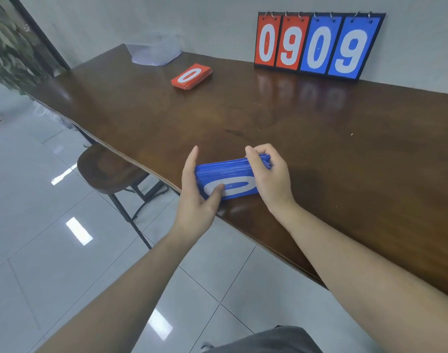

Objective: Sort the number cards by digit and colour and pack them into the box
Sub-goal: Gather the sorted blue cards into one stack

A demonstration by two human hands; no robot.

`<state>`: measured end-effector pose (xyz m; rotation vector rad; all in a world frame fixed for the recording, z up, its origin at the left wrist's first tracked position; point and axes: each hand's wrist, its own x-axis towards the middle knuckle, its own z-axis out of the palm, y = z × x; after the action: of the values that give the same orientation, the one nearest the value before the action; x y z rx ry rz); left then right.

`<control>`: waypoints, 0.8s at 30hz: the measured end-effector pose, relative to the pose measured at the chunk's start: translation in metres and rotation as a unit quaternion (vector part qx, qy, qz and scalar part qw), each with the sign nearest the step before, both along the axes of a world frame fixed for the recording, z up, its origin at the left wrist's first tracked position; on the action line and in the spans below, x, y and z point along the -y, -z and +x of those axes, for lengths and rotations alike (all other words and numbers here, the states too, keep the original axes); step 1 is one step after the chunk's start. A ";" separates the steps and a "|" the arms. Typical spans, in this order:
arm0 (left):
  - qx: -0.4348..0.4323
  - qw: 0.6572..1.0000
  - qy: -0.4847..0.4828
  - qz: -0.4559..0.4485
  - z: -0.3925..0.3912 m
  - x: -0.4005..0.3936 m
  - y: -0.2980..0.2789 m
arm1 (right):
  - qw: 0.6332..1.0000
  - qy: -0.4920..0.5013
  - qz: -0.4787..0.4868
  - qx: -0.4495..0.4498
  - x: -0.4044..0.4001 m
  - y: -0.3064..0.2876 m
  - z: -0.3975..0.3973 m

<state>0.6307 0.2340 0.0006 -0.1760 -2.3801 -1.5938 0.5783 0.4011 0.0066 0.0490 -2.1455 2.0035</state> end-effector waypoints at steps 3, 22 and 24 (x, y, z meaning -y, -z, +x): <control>-0.010 1.000 -0.002 -0.029 -0.004 0.003 -0.005 | 1.000 0.017 -0.001 0.005 0.001 0.002 -0.003; 0.026 0.996 0.089 -0.007 -0.017 0.036 -0.020 | 0.992 0.101 0.074 0.017 0.028 -0.025 -0.004; 0.042 0.995 0.084 0.046 -0.016 0.047 -0.026 | 0.992 0.101 0.075 0.004 0.040 -0.034 -0.007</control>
<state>0.6152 0.1865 0.0266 -0.3028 -2.4029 -1.8166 0.5713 0.3612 0.0409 -0.1478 -2.2037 1.7342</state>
